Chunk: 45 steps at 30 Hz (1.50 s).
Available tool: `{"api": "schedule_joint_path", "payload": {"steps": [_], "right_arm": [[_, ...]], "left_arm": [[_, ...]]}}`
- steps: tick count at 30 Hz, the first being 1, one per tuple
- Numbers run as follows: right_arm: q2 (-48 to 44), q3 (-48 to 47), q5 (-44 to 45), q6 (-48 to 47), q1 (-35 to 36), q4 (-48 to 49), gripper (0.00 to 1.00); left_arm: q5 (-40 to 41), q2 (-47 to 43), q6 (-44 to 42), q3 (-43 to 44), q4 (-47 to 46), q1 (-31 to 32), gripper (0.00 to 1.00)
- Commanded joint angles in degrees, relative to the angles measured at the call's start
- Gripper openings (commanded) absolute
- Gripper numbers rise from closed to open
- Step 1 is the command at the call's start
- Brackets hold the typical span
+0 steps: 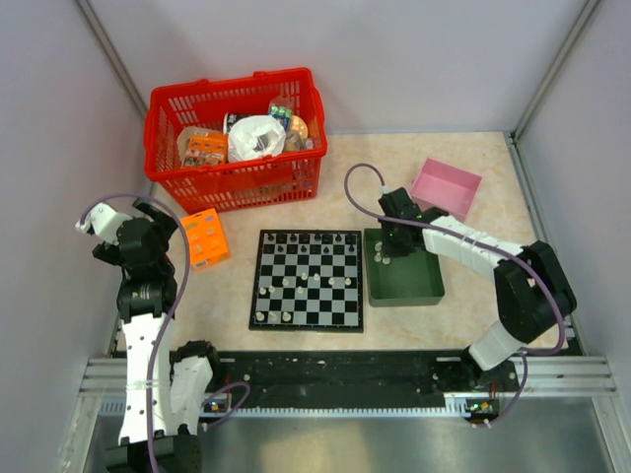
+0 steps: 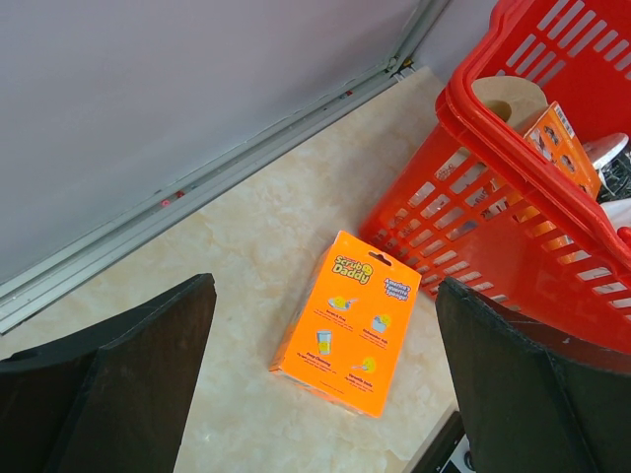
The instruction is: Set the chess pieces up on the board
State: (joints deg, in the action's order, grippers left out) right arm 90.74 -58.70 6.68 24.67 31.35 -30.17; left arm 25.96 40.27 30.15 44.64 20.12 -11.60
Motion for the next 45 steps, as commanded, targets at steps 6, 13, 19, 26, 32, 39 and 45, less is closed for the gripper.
{"api": "schedule_joint_path", "payload": {"steps": [6, 13, 19, 26, 32, 39, 45], "right_arm": [[-6.88, -7.57, 3.34, -1.55, 6.95, -6.21, 0.10], [-5.41, -11.52, 1.24, 0.99, 18.20, -6.66, 0.09], [1.53, -15.74, -0.26, 2.84, 27.87, -4.20, 0.08], [8.92, -18.73, -0.61, 4.07, 35.00, -1.82, 0.08], [12.35, -20.93, -0.53, 4.34, 38.07, -1.29, 0.07], [14.73, -21.90, -0.52, 4.43, 39.31, -1.38, 0.08], [15.78, -22.60, -0.35, 4.34, 39.40, -1.91, 0.07]], "left_arm": [[0.06, -0.63, 0.08, 0.09, -2.54, -0.27, 0.99], [-0.29, -0.90, 0.43, -0.08, -2.45, -0.27, 0.99], [0.06, -1.33, 0.26, -0.08, -2.10, -0.27, 0.99], [0.85, -1.86, -0.09, -0.08, -1.66, -0.27, 0.99], [1.73, -2.30, -0.71, -0.08, -1.49, -0.27, 0.99], [2.26, -2.30, -1.06, -0.17, -1.40, -0.27, 0.99], [2.26, -2.22, -1.15, -0.26, -1.49, -0.27, 0.99]]}}
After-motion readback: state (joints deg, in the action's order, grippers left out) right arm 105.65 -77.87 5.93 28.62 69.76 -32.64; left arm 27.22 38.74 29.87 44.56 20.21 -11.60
